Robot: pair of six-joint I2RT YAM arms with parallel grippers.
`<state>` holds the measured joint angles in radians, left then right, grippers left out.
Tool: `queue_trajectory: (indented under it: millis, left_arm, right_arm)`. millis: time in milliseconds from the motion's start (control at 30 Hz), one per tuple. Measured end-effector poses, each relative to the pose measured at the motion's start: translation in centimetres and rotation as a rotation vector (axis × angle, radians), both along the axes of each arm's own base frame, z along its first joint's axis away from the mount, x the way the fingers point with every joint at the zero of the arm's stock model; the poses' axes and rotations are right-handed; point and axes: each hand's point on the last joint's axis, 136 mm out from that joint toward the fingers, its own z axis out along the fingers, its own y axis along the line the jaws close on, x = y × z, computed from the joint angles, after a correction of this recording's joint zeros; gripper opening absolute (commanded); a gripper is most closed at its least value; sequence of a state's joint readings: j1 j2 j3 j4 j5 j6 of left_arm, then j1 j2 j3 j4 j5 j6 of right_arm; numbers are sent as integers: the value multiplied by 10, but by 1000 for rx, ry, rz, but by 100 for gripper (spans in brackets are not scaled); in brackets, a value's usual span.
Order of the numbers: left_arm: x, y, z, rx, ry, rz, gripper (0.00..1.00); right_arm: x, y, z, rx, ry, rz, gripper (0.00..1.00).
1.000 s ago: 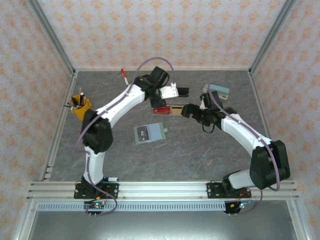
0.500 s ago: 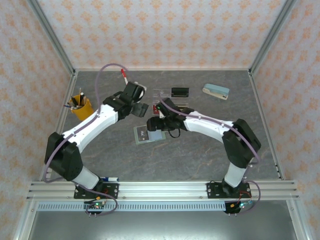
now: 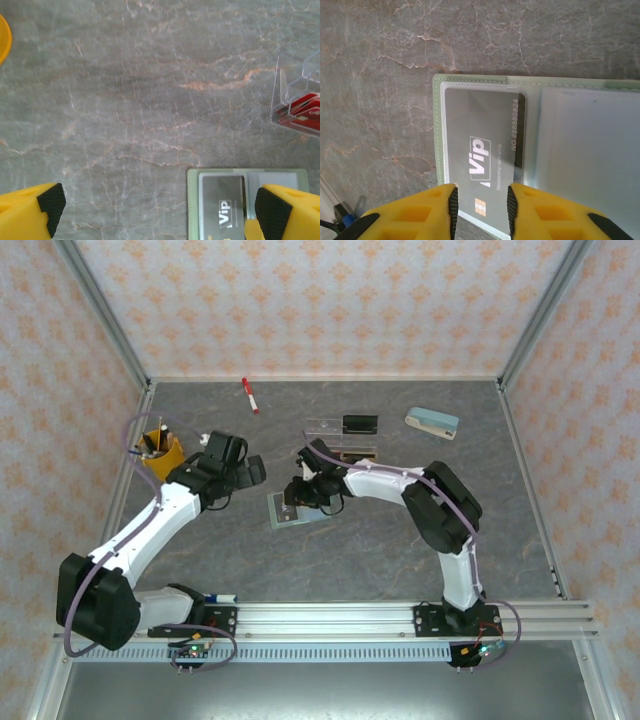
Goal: Take the credit cards out of the card holder
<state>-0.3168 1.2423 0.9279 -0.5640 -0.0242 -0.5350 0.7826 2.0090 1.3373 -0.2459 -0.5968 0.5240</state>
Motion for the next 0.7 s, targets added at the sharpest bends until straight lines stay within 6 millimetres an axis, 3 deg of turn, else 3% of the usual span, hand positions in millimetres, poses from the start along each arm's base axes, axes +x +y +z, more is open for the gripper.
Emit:
queue_trajectory:
  millis: [100,233,533,700]
  left_arm:
    - [-9,-8,-15,-50,52,-12,99]
    - [-12,-20,-31,-123,104,-20,88]
    - [-20,-48,-79,-288,246,-7,41]
    - [-15,-61,-85,-352,257,-18,27]
  right_arm:
    - [6,3,-1,6,3,-6,34]
    - [12,1,-4,-4,3,-23,34]
    - [15,-6,-12,-34,24,-36,31]
    - [13,-5,-14,-29,36,-28,28]
